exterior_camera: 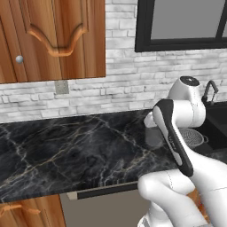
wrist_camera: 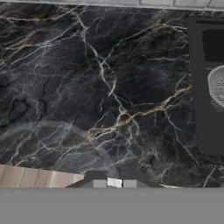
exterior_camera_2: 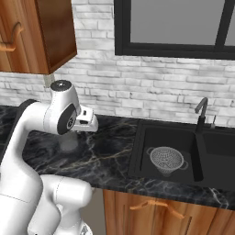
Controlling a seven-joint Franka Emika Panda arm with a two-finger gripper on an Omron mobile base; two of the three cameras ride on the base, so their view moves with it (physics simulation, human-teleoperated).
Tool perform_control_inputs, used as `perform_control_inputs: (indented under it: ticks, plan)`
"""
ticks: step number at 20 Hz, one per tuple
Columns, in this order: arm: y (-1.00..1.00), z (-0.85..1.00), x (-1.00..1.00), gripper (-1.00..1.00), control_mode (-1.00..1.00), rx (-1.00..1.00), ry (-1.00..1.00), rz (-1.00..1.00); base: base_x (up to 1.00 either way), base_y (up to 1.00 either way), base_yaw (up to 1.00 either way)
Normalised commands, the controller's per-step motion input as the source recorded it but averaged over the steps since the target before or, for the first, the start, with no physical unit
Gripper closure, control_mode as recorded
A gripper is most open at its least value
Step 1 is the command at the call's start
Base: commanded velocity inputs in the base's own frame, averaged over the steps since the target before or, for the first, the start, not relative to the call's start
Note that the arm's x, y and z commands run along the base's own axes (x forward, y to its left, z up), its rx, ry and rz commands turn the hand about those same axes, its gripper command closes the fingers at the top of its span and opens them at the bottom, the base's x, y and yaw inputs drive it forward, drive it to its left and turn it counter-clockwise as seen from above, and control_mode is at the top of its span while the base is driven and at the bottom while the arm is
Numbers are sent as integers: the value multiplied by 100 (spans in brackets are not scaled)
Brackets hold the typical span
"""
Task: Place the colander in the left basin and the glass cup in the right basin of the sink.
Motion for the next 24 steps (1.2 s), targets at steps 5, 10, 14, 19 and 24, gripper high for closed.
perform_control_inputs:
  ticks: [5, 10, 14, 19, 24]
  plan:
    - [-30, 1, -22, 100, -100, 0, 0, -3, 0, 0, 0]
    - [-7, 0, -13, 100, 100, 0, 0, -1, -17, -16, 0]
    - [0, 0, 0, 100, 100, 0, 0, 0, -22, -54, 0]
    - [0, 0, 0, 100, 100, 0, 0, 0, -14, -66, 0]
    - [0, 0, 0, 100, 100, 0, 0, 0, -4, -70, -2]
